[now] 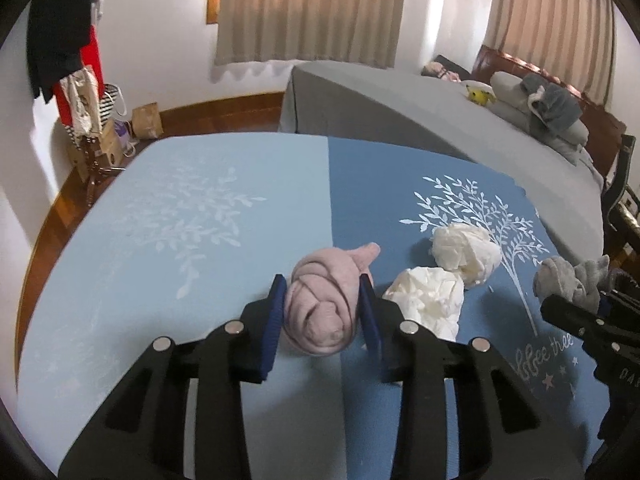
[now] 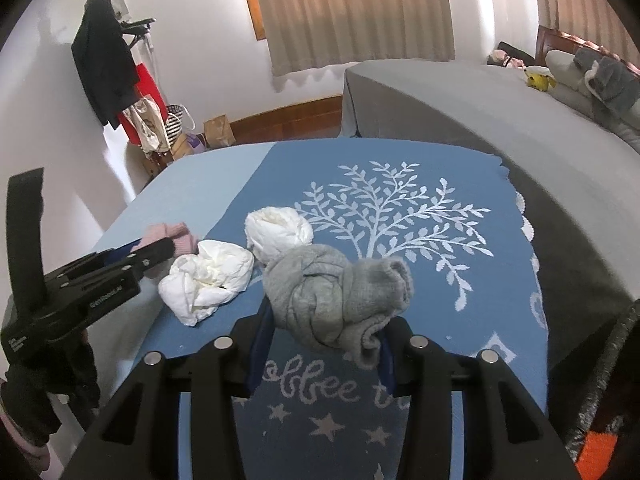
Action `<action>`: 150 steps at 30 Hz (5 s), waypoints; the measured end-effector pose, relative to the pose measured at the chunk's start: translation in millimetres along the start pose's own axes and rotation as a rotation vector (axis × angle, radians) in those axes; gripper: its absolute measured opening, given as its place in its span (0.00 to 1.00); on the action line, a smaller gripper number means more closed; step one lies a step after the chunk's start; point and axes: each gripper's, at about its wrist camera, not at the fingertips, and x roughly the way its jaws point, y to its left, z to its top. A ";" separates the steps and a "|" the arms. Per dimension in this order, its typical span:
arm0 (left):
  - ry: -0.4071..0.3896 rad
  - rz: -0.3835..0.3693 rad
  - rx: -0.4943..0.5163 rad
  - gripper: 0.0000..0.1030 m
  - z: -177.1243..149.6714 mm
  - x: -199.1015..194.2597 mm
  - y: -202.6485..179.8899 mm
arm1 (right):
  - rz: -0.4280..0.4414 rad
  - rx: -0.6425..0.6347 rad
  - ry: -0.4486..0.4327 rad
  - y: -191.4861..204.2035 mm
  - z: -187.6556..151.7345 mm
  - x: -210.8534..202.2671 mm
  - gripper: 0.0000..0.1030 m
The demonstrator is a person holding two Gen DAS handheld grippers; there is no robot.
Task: Collect trash
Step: 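Close the right tool on the grey sock while the left tool grasps the pink sock, then carry the grey and pink socks over the trash bin with both tools, then open both tools to drop the socks into the bin, then move both tools to the white tissues and close the left tool on one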
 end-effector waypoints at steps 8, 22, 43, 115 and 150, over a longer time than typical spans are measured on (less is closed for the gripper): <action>-0.046 0.023 -0.009 0.34 -8.6 -33.4 -6.2 | -0.003 0.025 -0.016 -4.5 -8.4 -21.4 0.43; -0.126 -0.010 0.013 0.34 -17.2 -95.4 -47.8 | -0.017 0.045 -0.049 -16.5 -21.4 -67.7 0.43; -0.182 -0.135 0.099 0.34 -24.3 -143.3 -130.8 | -0.063 0.072 -0.169 -54.6 -35.0 -161.5 0.43; -0.165 -0.330 0.283 0.83 -51.6 -128.1 -283.2 | -0.381 0.316 -0.232 -212.7 -106.1 -257.8 0.94; -0.075 0.047 0.090 0.86 -18.5 -43.1 -56.7 | -0.157 0.081 -0.140 -51.7 -14.3 -81.3 0.94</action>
